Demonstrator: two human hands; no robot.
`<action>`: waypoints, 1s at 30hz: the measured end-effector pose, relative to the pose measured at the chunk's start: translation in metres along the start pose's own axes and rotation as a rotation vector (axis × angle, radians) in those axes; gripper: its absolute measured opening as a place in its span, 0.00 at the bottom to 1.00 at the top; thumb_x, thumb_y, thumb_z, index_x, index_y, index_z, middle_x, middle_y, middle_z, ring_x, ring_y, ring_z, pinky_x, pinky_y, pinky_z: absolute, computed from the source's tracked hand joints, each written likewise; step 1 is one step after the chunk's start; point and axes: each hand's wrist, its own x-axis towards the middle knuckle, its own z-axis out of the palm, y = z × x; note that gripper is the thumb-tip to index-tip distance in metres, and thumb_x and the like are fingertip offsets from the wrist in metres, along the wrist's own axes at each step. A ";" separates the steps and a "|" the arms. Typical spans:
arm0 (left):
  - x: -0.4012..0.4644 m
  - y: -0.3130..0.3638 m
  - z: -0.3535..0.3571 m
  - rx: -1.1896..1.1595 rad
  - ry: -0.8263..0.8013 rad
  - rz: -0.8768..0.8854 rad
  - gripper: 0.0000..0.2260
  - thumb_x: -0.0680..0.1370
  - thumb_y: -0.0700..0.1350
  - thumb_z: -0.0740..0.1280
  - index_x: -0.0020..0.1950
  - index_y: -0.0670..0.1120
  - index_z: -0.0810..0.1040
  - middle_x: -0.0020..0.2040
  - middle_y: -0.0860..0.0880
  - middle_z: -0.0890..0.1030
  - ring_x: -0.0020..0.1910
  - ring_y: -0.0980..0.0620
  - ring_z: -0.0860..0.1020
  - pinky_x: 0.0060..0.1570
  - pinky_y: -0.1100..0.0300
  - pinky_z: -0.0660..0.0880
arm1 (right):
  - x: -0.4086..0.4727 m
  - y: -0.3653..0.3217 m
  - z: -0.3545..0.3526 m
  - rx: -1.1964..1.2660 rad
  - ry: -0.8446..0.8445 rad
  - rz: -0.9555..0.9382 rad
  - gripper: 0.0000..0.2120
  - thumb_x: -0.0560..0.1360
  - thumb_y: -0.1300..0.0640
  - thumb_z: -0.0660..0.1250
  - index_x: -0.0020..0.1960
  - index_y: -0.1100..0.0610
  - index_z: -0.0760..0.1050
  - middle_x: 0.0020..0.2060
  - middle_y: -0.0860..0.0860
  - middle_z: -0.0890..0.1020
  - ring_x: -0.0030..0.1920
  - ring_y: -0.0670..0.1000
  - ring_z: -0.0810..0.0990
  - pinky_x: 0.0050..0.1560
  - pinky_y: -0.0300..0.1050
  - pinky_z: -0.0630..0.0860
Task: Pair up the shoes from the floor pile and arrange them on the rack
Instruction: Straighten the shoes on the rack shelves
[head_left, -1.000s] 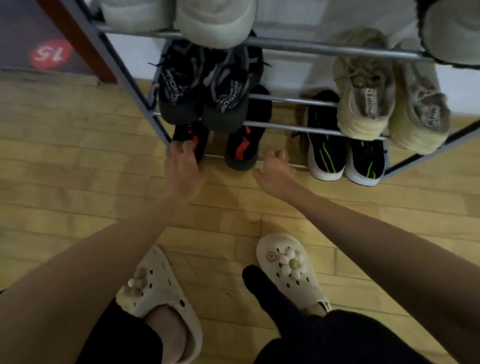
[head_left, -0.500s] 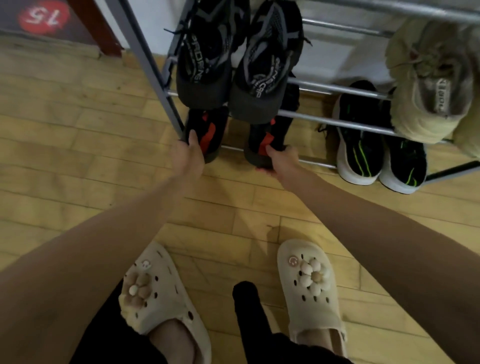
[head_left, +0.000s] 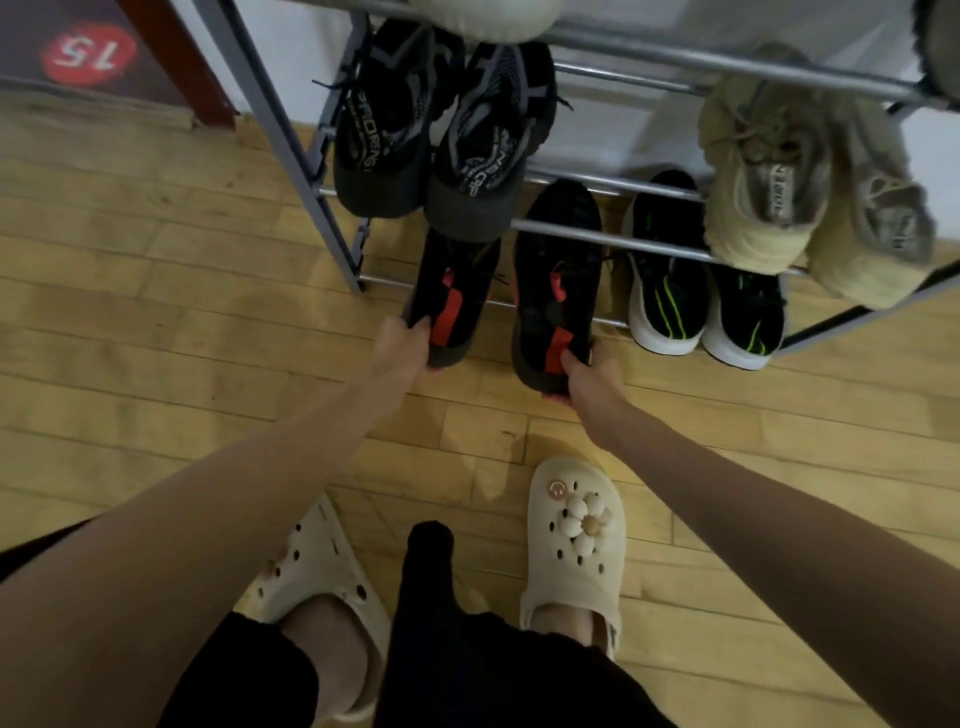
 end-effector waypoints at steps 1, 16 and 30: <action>-0.005 0.001 0.004 -0.014 -0.003 -0.025 0.17 0.83 0.43 0.59 0.68 0.34 0.68 0.59 0.38 0.77 0.51 0.38 0.80 0.42 0.50 0.81 | -0.005 0.003 -0.006 0.005 0.004 0.011 0.15 0.81 0.60 0.59 0.67 0.53 0.66 0.55 0.51 0.75 0.50 0.55 0.80 0.37 0.43 0.82; -0.043 0.011 -0.009 0.180 -0.159 -0.101 0.18 0.80 0.49 0.63 0.65 0.38 0.71 0.50 0.44 0.78 0.46 0.48 0.77 0.47 0.53 0.76 | -0.065 -0.014 -0.035 0.122 -0.160 0.038 0.11 0.82 0.58 0.57 0.62 0.61 0.68 0.48 0.59 0.79 0.31 0.55 0.79 0.28 0.41 0.77; -0.083 0.018 -0.058 -0.164 -0.538 -0.026 0.21 0.75 0.48 0.71 0.64 0.38 0.76 0.58 0.41 0.82 0.54 0.46 0.82 0.43 0.60 0.80 | -0.095 -0.043 0.060 -0.033 -0.264 -0.092 0.13 0.83 0.53 0.54 0.60 0.60 0.69 0.45 0.58 0.79 0.38 0.58 0.79 0.35 0.46 0.76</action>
